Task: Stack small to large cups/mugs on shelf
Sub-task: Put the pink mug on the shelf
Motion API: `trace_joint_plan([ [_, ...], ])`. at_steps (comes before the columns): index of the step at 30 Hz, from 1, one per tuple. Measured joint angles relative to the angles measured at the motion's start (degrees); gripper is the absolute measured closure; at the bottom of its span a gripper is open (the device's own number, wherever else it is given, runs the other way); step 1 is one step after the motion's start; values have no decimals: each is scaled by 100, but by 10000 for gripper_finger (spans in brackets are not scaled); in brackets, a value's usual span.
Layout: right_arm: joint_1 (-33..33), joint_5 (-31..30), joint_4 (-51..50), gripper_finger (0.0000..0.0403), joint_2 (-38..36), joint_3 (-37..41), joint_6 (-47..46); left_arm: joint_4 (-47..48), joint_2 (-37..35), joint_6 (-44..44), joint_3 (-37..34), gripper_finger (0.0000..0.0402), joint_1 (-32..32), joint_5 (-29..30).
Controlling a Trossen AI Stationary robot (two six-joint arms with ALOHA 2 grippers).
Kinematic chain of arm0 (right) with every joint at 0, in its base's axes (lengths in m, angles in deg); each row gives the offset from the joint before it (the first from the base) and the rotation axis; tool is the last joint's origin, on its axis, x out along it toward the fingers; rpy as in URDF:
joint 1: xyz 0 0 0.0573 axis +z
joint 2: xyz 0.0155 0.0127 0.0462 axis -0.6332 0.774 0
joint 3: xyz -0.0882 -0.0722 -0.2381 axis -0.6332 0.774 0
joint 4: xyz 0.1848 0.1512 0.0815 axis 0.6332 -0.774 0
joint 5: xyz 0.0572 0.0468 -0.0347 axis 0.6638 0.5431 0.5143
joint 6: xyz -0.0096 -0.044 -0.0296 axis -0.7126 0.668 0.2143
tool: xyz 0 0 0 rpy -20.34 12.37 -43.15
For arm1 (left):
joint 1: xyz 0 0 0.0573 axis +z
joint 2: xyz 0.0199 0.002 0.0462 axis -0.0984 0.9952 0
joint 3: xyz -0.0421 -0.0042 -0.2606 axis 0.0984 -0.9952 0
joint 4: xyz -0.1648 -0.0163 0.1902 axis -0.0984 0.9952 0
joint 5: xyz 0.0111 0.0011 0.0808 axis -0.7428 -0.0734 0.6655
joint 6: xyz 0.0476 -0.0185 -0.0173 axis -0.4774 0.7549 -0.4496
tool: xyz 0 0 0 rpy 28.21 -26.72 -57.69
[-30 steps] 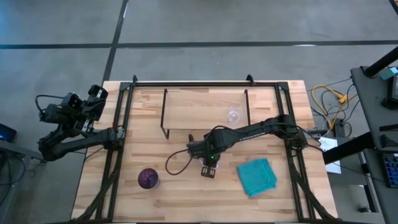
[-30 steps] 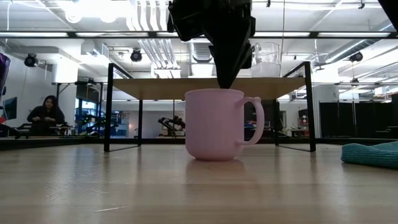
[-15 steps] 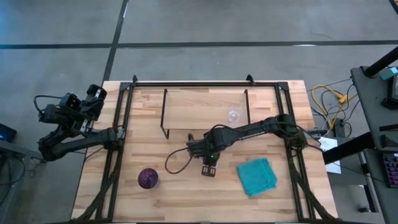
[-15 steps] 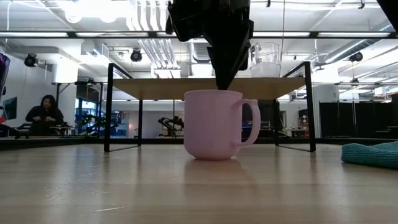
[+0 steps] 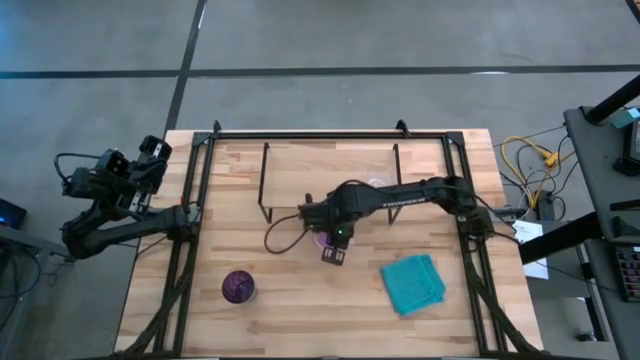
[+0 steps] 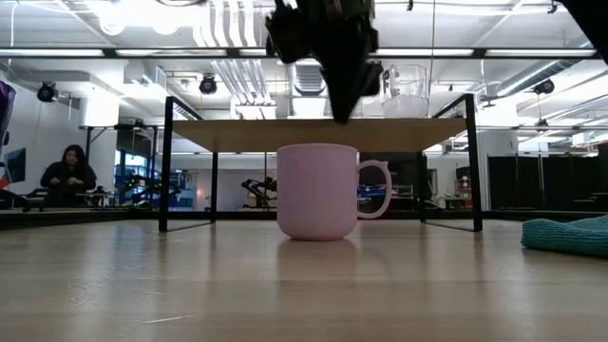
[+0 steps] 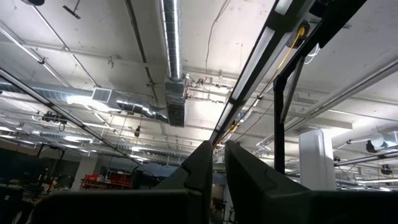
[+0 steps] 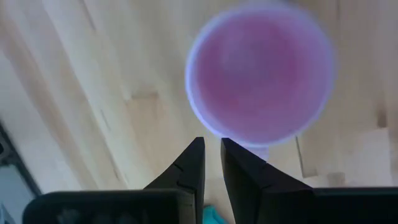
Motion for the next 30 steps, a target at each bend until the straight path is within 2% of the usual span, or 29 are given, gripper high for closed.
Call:
trace_joint_plan([
  [13, -21, -3, 63, 354, -11, -928, -42, 2, 0, 2, 0, 372, 0, 0],
  [30, -24, 65, 168, 354, -9, -963, 99, 2, 0, 1, 0, 372, 0, 0],
])
